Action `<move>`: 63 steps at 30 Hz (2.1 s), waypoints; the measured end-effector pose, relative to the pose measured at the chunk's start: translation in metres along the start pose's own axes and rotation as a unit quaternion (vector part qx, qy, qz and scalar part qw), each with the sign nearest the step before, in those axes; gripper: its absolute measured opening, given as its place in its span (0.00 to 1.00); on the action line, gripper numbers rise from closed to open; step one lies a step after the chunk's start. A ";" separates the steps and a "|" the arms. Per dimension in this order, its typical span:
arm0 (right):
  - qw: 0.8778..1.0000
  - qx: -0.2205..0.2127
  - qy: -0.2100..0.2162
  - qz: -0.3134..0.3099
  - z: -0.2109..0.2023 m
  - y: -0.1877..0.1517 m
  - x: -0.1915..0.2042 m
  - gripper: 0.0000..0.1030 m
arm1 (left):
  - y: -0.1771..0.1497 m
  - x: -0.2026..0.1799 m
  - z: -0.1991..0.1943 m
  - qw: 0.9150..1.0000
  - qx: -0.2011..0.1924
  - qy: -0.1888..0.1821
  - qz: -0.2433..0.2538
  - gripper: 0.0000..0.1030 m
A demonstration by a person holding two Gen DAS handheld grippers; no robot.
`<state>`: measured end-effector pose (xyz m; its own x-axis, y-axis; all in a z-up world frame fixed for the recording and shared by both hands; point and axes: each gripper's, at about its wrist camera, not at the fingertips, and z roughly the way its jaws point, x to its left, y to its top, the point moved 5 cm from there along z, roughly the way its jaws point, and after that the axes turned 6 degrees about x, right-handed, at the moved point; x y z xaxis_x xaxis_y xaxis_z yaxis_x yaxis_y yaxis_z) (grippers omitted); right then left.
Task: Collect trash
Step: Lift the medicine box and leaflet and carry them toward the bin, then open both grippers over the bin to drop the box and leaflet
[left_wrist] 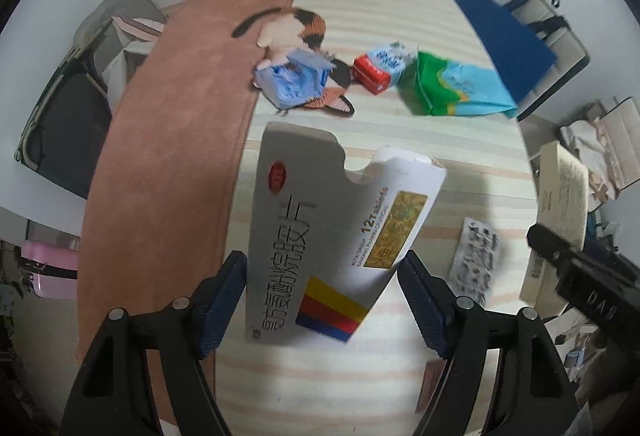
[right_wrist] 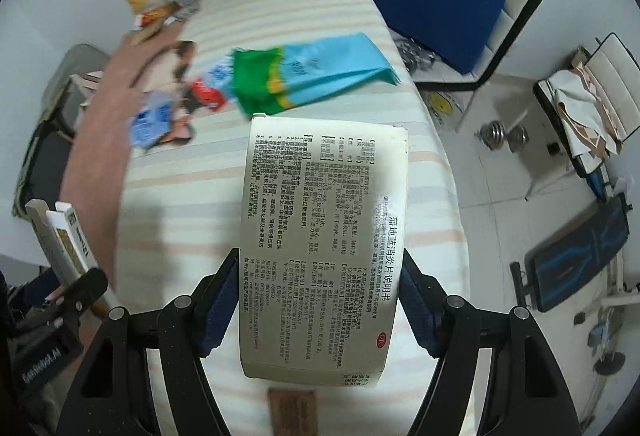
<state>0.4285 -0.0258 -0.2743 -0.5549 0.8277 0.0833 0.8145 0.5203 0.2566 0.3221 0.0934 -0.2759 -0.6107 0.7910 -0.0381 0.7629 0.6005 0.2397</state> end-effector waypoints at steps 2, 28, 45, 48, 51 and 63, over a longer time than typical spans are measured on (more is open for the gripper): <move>1.000 -0.012 0.005 -0.008 -0.020 -0.018 0.012 0.72 | -0.009 0.009 -0.009 1.000 -0.013 -0.011 -0.001 0.72; 0.991 0.097 0.046 0.079 0.019 -0.425 0.085 0.72 | -0.305 0.131 0.062 0.976 0.135 -0.171 -0.009 0.72; 0.936 0.300 0.148 0.109 0.396 -0.574 0.072 1.00 | -0.446 0.191 0.405 0.945 0.300 -0.117 -0.064 0.99; 0.941 0.302 0.120 0.093 0.410 -0.582 0.070 1.00 | -0.450 0.203 0.406 0.956 0.273 -0.086 -0.064 0.99; 0.949 0.295 0.084 0.071 0.407 -0.584 0.072 1.00 | -0.448 0.209 0.393 0.971 0.233 -0.035 -0.043 0.99; 0.963 0.267 -0.037 0.011 0.357 -0.578 0.079 1.00 | -0.459 0.206 0.350 0.975 0.223 0.007 -0.013 0.99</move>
<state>-0.0261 -0.1861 -0.7599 -0.5388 0.8424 0.0093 0.8079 0.5198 -0.2778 -0.0796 0.0220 -0.7329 -0.6310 0.7754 -0.0251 0.7622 0.6136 -0.2062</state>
